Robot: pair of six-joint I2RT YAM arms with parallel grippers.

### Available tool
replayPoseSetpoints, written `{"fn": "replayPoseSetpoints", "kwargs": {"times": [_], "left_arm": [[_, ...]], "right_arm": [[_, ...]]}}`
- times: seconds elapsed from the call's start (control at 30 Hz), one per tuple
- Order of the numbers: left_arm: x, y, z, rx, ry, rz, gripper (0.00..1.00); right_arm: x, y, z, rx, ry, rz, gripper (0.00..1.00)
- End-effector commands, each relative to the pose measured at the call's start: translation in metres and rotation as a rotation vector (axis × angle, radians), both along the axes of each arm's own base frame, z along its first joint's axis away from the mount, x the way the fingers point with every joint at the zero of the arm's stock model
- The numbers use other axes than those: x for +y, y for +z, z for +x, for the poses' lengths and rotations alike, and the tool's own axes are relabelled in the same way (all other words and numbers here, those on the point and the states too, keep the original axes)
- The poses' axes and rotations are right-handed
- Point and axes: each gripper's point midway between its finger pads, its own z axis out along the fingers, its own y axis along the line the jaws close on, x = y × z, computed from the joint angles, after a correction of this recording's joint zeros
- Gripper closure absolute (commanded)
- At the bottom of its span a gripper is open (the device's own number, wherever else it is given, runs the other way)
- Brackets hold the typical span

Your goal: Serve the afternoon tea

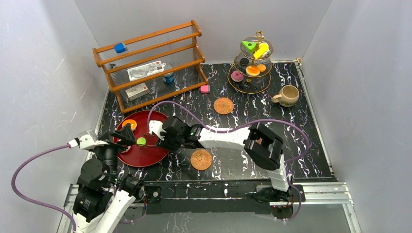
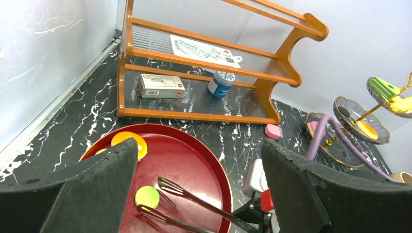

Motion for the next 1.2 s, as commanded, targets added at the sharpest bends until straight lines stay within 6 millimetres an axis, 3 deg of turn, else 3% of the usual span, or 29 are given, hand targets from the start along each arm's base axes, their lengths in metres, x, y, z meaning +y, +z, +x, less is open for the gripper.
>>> {"fn": "replayPoseSetpoints", "kwargs": {"times": [0.0, 0.27, 0.67, 0.93, 1.17], "left_arm": [[0.005, 0.004, -0.002, -0.025, 0.025, -0.02, 0.05], [0.003, 0.005, -0.001, -0.022, 0.017, -0.015, 0.05], [0.003, 0.004, -0.001, -0.021, 0.017, -0.015, 0.05], [0.001, 0.004, 0.0, -0.022, 0.007, -0.016, 0.05], [-0.001, 0.003, 0.002, -0.012, -0.001, -0.009, 0.05]], "right_arm": [[0.021, 0.021, 0.003, -0.032, 0.021, 0.053, 0.44], [0.02, 0.016, 0.004, -0.026, 0.003, 0.04, 0.51], [0.009, 0.032, 0.01, -0.042, -0.065, 0.042, 0.54], [-0.014, 0.04, 0.01, -0.018, -0.126, 0.057, 0.54], [-0.04, 0.059, 0.026, 0.017, -0.202, 0.119, 0.56]]}}
